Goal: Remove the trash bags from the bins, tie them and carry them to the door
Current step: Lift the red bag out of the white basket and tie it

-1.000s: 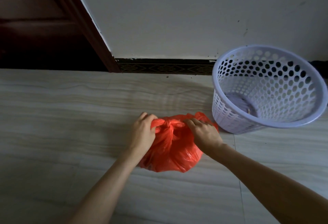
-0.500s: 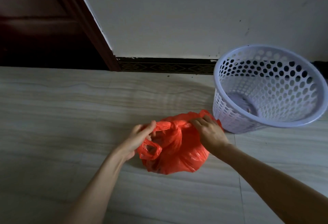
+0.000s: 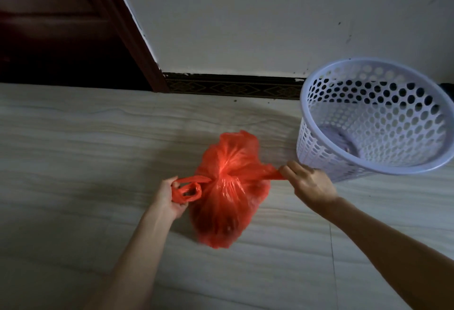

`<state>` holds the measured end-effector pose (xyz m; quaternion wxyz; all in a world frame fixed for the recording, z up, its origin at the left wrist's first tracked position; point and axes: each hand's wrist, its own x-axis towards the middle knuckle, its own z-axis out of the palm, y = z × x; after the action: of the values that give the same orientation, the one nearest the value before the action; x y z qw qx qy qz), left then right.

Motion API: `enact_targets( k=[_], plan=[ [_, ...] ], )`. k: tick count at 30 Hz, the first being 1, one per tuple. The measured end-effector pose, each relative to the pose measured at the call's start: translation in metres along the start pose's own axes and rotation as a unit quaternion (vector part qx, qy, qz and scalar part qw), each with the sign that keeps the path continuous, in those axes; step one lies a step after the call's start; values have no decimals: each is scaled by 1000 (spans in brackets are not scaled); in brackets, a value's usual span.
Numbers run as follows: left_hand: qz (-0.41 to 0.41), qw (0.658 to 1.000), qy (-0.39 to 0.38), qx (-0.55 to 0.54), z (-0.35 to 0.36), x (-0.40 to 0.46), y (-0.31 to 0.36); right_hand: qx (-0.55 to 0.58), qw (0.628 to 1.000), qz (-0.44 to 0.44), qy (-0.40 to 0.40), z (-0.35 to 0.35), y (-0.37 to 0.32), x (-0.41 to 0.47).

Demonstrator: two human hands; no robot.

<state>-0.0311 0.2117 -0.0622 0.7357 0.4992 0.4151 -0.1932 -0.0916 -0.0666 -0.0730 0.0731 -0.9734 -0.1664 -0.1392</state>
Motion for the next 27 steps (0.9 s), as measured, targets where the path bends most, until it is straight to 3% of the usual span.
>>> enact_targets(
  k=[7, 11, 14, 17, 19, 20, 21, 23, 25, 27],
  plan=[
    [-23, 1000, -3, -1, -10, -1, 3, -25, 999, 14, -43, 15, 16, -16],
    [14, 998, -53, -21, -18, 10, -12, 7, 981, 136, -141, 3, 21, -11],
    [24, 985, -169, -29, -16, 2, -9, 88, 926, 243, -274, 0, 19, -5],
    [42, 965, -257, -1, -17, -10, 1, 246, 891, 273, -267, -1, 4, 7],
    [55, 915, -399, -31, -13, -14, 4, 332, 861, 283, -262, -7, -2, 20],
    [91, 899, -428, -7, -8, -18, 5, 371, 845, 284, -261, -12, -5, 27],
    [92, 906, -412, 39, -6, -11, 4, 401, 833, 281, -258, -18, -8, 34],
    [180, 929, -281, 159, 11, -9, -6, 427, 824, 261, -264, -26, -11, 46],
    [278, 904, -228, 231, 31, -13, -16, 441, 816, 251, -276, -32, -11, 53],
    [372, 843, -188, 339, 41, -9, -29, 480, 798, 263, -254, -40, -9, 59]
  ],
)
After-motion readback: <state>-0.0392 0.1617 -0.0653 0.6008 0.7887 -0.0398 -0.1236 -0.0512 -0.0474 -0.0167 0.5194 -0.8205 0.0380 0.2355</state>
